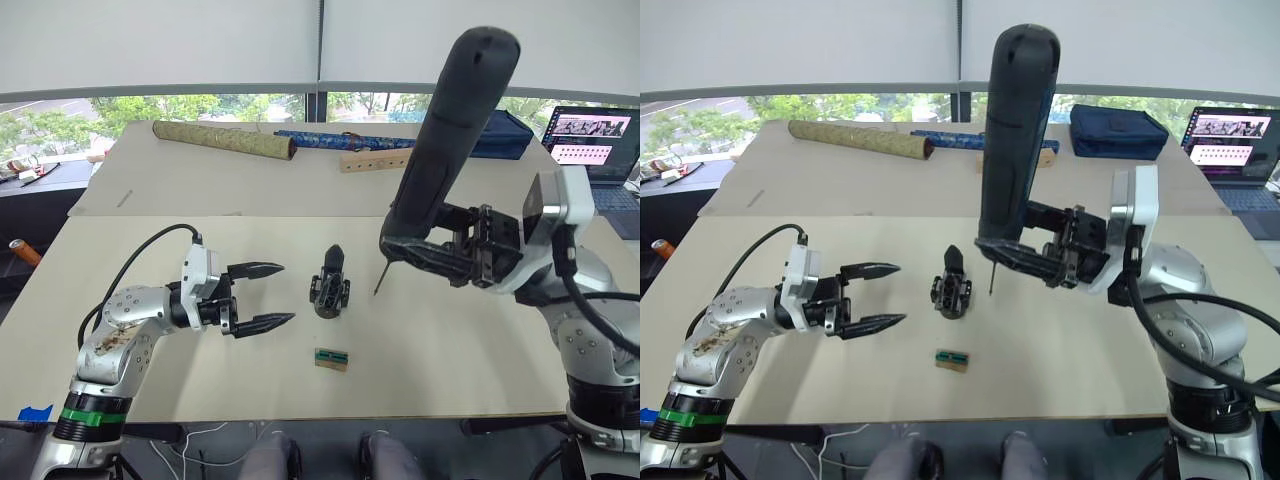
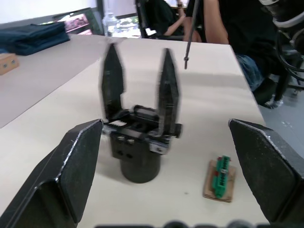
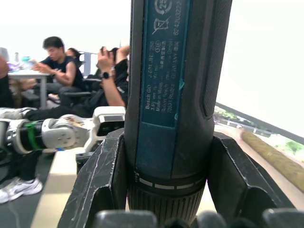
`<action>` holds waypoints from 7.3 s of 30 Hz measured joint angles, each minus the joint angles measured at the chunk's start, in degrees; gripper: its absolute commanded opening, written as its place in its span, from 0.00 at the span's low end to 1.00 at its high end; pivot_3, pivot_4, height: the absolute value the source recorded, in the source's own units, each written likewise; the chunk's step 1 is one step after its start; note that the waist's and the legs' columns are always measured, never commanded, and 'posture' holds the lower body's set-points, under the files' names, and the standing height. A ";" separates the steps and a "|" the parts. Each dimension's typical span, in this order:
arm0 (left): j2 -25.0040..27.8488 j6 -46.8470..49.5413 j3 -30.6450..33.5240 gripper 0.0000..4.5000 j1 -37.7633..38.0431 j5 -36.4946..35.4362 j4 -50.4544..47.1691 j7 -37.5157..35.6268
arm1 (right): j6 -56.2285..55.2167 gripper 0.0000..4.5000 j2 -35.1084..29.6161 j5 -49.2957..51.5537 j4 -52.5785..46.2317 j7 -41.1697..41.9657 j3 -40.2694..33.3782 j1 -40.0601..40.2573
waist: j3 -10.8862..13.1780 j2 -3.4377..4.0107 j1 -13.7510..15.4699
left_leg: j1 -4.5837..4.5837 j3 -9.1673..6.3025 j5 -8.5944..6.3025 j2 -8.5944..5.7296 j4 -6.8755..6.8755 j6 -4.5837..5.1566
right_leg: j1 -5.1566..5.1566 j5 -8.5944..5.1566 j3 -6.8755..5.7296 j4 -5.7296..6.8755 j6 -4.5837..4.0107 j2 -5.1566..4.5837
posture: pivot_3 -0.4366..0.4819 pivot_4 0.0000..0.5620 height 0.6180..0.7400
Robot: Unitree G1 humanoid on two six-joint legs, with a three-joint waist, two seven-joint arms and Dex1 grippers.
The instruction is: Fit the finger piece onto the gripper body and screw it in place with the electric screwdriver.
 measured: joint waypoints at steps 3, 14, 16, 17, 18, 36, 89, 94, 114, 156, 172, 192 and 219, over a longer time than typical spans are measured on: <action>0.00 0.14 -0.01 1.00 -1.21 0.63 2.70 -0.05 | -0.28 0.43 0.60 -2.06 4.34 1.33 0.27 -2.29 | 0.01 0.00 -0.04 | -0.02 0.02 0.01 -0.01 0.00 -0.01 | -0.02 0.00 0.01 0.00 0.00 0.01 | 0.48 0.27 1.00; -0.39 -4.57 -0.75 1.00 -4.20 4.74 10.22 -2.71 | -1.73 0.43 6.19 -5.30 10.36 3.82 2.80 -8.21 | 0.01 0.01 -0.06 | -0.13 0.03 0.03 0.00 -0.01 -0.05 | -0.04 0.02 -0.02 0.09 0.03 0.06 | 0.48 0.27 1.00; -1.15 -5.64 -1.45 1.00 -4.81 5.76 11.61 -2.96 | -1.72 0.43 7.39 -5.44 10.86 3.76 3.53 -9.32 | 0.01 0.01 -0.08 | -0.13 0.04 0.03 0.00 -0.01 -0.05 | -0.04 0.02 -0.03 0.10 0.03 0.06 | 0.48 0.27 1.00; -1.48 -6.08 -1.65 1.00 -5.02 6.00 12.27 -3.17 | -1.72 0.43 7.97 -5.63 10.91 3.73 3.60 -9.80 | 0.01 0.01 -0.06 | -0.14 0.03 0.04 0.00 -0.01 -0.06 | -0.04 0.02 -0.06 0.10 0.03 0.07 | 0.48 0.27 1.00; -1.66 -6.80 -1.95 1.00 -5.37 6.52 13.20 -3.32 | -1.72 0.43 8.43 -5.81 10.92 3.71 3.71 -10.22 | 0.01 0.01 -0.05 | -0.15 0.03 0.04 0.00 -0.01 -0.06 | -0.05 0.02 -0.07 0.10 0.03 0.06 | 0.48 0.27 1.00; -7.58 -15.33 -6.23 1.00 -7.75 13.29 21.75 -4.61 | -1.76 0.43 15.80 -11.03 13.53 3.83 8.83 -13.38 | 0.01 0.02 -0.17 | -0.24 0.01 0.05 0.00 0.01 -0.07 | -0.08 0.03 -0.16 0.10 0.05 0.08 | 0.48 0.27 1.00; -12.99 -21.87 -9.48 1.00 -9.98 16.99 29.37 -5.00 | -0.13 0.43 17.36 -15.47 17.55 8.94 12.26 -13.51 | 0.01 0.01 -0.78 | -0.33 -0.10 0.07 0.01 0.03 -0.10 | -0.09 0.04 -0.34 0.10 0.06 0.06 | 0.48 0.27 1.00; -12.99 -21.86 -9.67 1.00 -9.98 16.99 29.37 -4.94 | -0.14 0.43 17.40 -15.71 17.55 8.99 12.27 -13.51 | 0.01 0.02 -0.78 | -0.33 -0.11 0.07 0.01 0.03 -0.10 | -0.09 0.04 -0.34 0.10 0.06 0.07 | 0.48 0.27 1.00; -14.03 -21.71 -10.56 1.00 -9.99 18.27 29.38 -2.75 | -0.14 0.43 17.98 -16.54 17.52 8.19 13.66 -13.50 | 0.01 0.01 -0.84 | -0.32 -0.12 0.07 0.00 0.03 -0.11 | -0.07 0.04 -0.36 0.10 0.06 0.07 | 0.48 0.27 1.00; -19.13 -24.37 -12.54 0.51 -15.33 23.39 38.56 -1.55 | -0.75 0.43 17.51 -18.45 16.81 7.42 14.42 -13.41 | 0.00 0.02 -0.43 | -0.26 -0.26 0.09 -0.02 0.10 -0.13 | 0.07 0.04 -0.48 0.15 0.06 0.03 | 0.48 0.27 1.00; -19.24 -24.28 -12.65 0.51 -14.71 23.82 37.91 -0.56 | -1.77 0.43 16.79 -18.58 13.77 5.81 14.96 -10.25 | -0.10 0.01 -0.36 | -0.11 -0.30 0.08 -0.01 0.08 -0.12 | 0.20 0.04 -0.50 0.15 0.06 0.01 | 0.48 0.27 1.00; -18.67 -24.01 -12.57 0.51 -14.69 23.74 38.12 -0.41 | -1.75 0.43 18.12 -18.59 13.22 0.11 16.69 -7.83 | -0.60 -0.12 -0.70 | 0.00 -0.30 0.08 0.03 0.04 -0.11 | 0.25 0.04 -0.50 0.13 0.06 0.01 | 0.48 0.27 1.00; -17.88 -22.56 -12.67 0.51 -11.99 23.62 34.08 0.97 | -2.50 0.43 18.00 -13.18 11.66 4.78 11.99 -10.95 | -0.66 -0.20 -1.23 | -0.27 -0.32 0.07 0.03 0.00 -0.09 | 0.05 0.04 -0.57 0.09 0.05 0.00 | 0.48 0.27 1.00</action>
